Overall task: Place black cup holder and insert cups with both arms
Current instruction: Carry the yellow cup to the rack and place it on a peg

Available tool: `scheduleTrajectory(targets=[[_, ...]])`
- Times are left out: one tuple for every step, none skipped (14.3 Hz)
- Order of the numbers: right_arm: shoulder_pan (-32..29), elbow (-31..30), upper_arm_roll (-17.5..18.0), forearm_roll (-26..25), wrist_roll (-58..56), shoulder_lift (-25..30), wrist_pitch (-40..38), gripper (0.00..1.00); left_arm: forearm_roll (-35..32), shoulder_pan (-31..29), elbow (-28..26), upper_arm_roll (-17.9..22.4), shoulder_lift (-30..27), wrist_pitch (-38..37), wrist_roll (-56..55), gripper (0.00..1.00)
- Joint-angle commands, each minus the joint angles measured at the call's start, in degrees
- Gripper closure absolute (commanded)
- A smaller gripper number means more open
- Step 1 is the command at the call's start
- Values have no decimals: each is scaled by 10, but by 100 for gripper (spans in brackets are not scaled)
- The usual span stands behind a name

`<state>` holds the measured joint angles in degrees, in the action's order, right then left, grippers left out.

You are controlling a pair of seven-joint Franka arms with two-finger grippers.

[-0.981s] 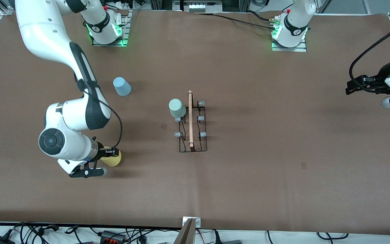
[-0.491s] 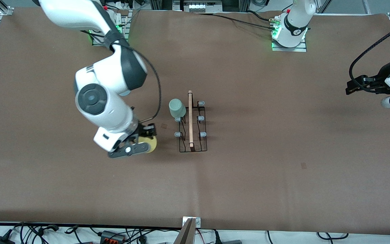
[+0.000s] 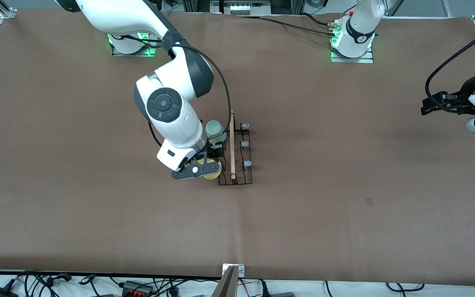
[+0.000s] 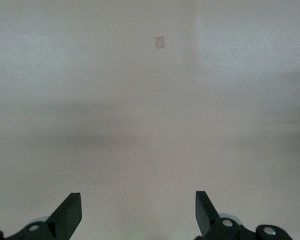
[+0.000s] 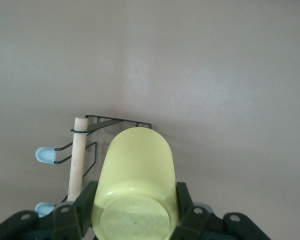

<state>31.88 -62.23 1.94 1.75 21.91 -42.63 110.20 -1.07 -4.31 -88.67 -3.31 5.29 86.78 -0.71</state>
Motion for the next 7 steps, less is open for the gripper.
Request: scheduleTrajectory(targets=[[4, 4, 2, -10, 9, -15, 5, 90, -5, -3, 8, -4, 3, -1, 11, 0], [5, 4, 2, -10, 10, -19, 8, 90, -5, -3, 8, -4, 3, -1, 11, 0], [5, 4, 2, -10, 9, -23, 14, 90, -5, -3, 8, -4, 3, -1, 11, 0], [5, 4, 2, -8, 9, -24, 17, 90, -5, -3, 8, -4, 3, -1, 12, 0], [5, 4, 2, -6, 11, -28, 21, 90, -5, -3, 8, -4, 3, -1, 11, 0], [6, 4, 2, -6, 11, -30, 28, 90, -5, -3, 8, -4, 3, -1, 11, 0], [8, 4, 2, -6, 10, -35, 31, 90, -5, -3, 8, -4, 3, -1, 11, 0]])
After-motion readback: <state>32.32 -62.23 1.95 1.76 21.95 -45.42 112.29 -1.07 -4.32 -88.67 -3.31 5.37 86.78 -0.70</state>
